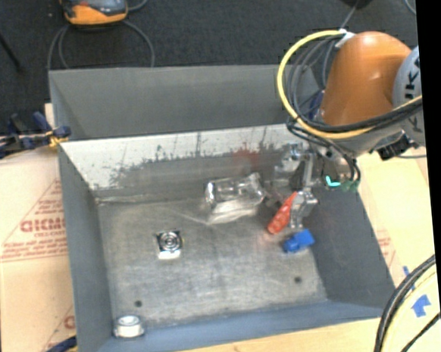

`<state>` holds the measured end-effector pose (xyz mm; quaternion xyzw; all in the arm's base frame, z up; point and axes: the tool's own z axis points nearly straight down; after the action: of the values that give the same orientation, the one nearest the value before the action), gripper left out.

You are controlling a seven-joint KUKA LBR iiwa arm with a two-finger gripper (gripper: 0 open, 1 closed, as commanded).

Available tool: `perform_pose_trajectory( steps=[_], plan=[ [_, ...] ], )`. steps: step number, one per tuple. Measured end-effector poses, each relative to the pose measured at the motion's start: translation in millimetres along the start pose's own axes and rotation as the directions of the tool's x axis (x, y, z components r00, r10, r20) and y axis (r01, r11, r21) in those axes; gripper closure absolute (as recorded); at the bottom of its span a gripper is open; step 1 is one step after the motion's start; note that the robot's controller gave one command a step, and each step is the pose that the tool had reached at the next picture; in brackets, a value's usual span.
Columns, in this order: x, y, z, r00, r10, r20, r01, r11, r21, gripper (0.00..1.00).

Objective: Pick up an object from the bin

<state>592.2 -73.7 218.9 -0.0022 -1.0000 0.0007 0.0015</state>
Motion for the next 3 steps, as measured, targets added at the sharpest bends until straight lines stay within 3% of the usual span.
perform_pose_trajectory(
  steps=[1,2,3],
  plan=[
    [-29.1,56,60,0.987,0.160,0.001,-0.160,0.987,-0.005,0.00],
    [-37.4,56,106,0.988,0.151,0.011,-0.151,0.988,-0.002,0.00],
    [-35.0,55,117,0.983,0.181,0.009,-0.181,0.983,-0.003,0.00]
  ],
)
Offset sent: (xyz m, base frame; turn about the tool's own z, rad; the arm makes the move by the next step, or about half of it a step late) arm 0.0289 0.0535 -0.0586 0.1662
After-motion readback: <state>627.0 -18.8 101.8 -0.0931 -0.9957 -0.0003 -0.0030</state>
